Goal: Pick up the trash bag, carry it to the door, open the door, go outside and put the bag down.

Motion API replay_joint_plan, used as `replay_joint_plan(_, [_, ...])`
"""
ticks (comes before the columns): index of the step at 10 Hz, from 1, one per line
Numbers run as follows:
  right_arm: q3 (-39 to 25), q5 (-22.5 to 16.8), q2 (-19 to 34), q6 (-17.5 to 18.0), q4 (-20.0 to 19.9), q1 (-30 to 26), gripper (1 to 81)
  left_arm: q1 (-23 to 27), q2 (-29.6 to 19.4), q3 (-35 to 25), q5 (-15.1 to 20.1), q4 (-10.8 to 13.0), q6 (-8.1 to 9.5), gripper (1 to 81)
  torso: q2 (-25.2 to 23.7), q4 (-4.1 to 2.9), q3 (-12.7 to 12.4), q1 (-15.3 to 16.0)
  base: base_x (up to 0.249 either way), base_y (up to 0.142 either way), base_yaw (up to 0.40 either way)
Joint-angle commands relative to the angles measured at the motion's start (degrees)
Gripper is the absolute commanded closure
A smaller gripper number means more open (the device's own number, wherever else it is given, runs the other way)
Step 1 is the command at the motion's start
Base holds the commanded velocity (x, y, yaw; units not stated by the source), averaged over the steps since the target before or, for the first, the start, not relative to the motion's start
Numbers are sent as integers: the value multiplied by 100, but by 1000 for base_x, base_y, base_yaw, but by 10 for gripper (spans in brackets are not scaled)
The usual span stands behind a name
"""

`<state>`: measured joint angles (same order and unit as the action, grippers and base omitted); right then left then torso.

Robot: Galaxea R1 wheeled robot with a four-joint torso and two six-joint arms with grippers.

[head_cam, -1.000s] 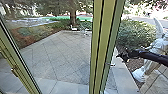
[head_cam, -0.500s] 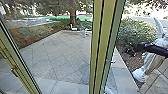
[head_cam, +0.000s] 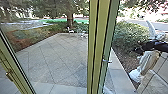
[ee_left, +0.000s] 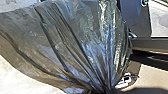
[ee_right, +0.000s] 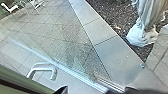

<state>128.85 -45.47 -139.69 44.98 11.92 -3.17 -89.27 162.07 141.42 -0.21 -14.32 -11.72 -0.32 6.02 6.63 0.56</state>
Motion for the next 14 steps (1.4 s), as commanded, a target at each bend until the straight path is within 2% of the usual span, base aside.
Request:
replay_joint_plan(1, [-160,-129,185,-42,135,-1145,10,98,-61,-36,416,-9,3,811,0,206,-164,0,0,0,0])
replay_joint_plan(3, [-362,-129,404,-42,135,-1137,10,98,-61,-36,416,-18,3,811,0,398,-317,0,0,0,0])
replay_joint_plan(4, [-406,-128,501,-59,169,-1154,10,98,-61,-36,416,-18,3,811,0,262,-190,0,0,0,0])
replay_joint_plan(5, [-380,-129,519,-278,361,-1198,10,98,-61,-36,416,-18,3,811,0,326,-264,0,0,0,0])
replay_joint_plan(6, [-362,-120,510,-444,571,-1294,10,98,-52,-36,416,-18,3,811,-2,348,-297,-5,0,0,0])
replay_joint_plan(7, [-309,-111,422,-649,820,-1365,10,98,-43,-36,416,-18,3,811,-2,350,-299,-7,0,0,0])
replay_joint_plan(8, [-57,-85,222,-693,1143,-1374,10,98,-43,-36,408,-27,3,811,-2,350,-295,-9,0,0,0])
replay_joint_plan(9, [231,-42,29,-752,1294,-1392,10,90,-43,-36,407,-35,3,811,-2,350,-295,-9,0,0,0])
replay_joint_plan(12, [1183,91,-553,-1394,1356,-1559,10,115,-43,-36,416,-106,3,811,-2,352,-299,-13,0,0,0])
replay_joint_plan(14, [1272,91,-589,-1571,1400,-1682,10,107,-52,-36,408,-149,3,811,-4,354,-299,-18,0,0,0])
